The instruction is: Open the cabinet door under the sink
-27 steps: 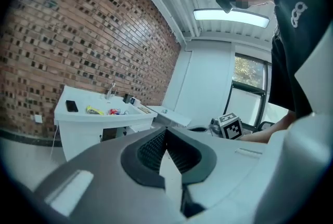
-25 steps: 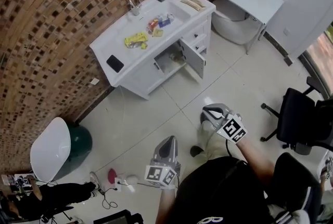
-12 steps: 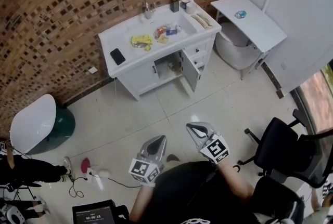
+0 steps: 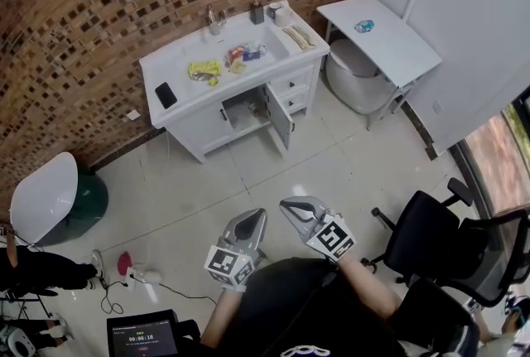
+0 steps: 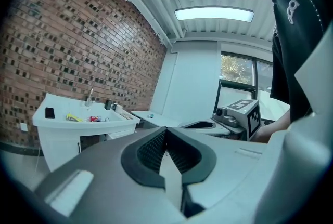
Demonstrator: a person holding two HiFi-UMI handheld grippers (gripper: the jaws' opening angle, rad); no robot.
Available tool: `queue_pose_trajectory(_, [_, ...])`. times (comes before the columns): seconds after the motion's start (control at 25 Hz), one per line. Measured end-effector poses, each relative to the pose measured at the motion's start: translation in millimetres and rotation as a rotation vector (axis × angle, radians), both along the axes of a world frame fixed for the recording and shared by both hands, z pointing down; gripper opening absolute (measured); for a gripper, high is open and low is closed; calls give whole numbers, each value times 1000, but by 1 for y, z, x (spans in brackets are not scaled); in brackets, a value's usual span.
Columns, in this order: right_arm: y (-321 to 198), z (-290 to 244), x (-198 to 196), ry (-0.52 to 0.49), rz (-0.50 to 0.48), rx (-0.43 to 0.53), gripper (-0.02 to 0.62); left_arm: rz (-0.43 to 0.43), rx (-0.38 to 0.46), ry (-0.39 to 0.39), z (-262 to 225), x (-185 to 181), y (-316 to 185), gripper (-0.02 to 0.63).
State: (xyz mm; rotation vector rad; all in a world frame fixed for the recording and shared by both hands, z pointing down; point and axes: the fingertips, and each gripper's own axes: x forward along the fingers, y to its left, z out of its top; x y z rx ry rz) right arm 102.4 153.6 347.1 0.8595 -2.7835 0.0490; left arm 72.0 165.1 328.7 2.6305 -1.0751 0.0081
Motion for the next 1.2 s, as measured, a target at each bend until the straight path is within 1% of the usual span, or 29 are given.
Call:
queue_pose_trajectory(0.24, [11,12,37,-25,51,-41,-9,67,-31,-16,7,38,13,15])
queue_pose_trajectory(0.4, [11,10,47,-16,52,-33,-9,91,-25,-38,5,49,12,15])
queue_pose_trajectory(0.56, [12,10,59,-30,69,-40,-9,100,-27,-42,2,60,14,15])
queue_pose_trajectory(0.72, [9,7,63,-43,78,-34,-9,111,-25,-48,3,64,15,15])
queue_pose_trajectory(0.88, [12,5,63,-48,71,-26,-9,103,-23,-45,5,64,19,15])
queue_pose_trajectory(1.0, [16,4,61,-46,59,-23,-9,101,-15,-51,2,65,21,15])
queue_pose_trajectory(1.2, [18,8,51,-49,54,-30,-9,98,-28,-45,8,59,21,15])
